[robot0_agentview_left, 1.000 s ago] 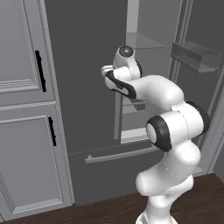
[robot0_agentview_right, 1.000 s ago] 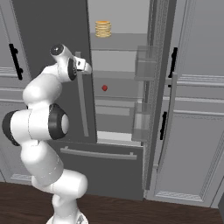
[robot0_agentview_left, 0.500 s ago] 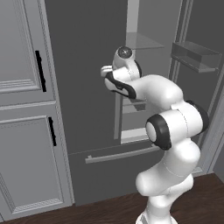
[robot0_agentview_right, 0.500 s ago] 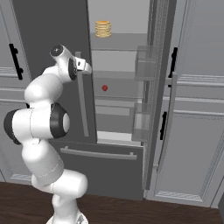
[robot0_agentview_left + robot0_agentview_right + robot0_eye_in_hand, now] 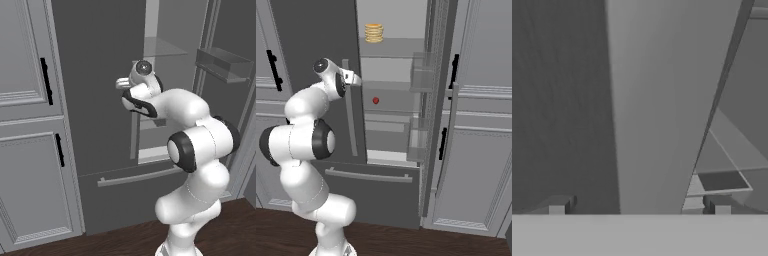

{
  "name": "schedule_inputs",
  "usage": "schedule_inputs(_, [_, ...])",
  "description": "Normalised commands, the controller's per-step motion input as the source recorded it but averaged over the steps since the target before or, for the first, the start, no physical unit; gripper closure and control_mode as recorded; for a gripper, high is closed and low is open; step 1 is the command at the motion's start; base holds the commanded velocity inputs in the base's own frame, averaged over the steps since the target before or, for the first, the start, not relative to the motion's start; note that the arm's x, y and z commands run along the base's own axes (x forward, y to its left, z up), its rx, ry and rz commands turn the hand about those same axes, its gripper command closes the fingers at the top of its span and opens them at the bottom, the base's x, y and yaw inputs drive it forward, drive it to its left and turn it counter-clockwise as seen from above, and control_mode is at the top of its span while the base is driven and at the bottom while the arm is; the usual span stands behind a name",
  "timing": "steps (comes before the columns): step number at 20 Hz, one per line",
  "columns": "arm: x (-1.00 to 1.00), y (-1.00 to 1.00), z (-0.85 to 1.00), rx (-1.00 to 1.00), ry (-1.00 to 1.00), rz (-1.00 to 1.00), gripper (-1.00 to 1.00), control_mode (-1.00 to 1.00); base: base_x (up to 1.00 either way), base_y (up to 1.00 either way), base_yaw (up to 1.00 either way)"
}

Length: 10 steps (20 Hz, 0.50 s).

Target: Take the strawberry from the fridge and place it on top of the pancake, located on the dining counter.

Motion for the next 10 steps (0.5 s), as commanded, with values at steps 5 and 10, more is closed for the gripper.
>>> schedule_inputs(5, [0.0, 0.0, -0.18, -0.01, -0.19, -0.04, -1.0, -1.0, 0.0, 0.0, 0.0])
schedule_inputs(10, [0.01, 0.0, -0.03, 0.0, -0.1, -0.01, 1.0, -1.0, 0.0, 0.0, 0.0])
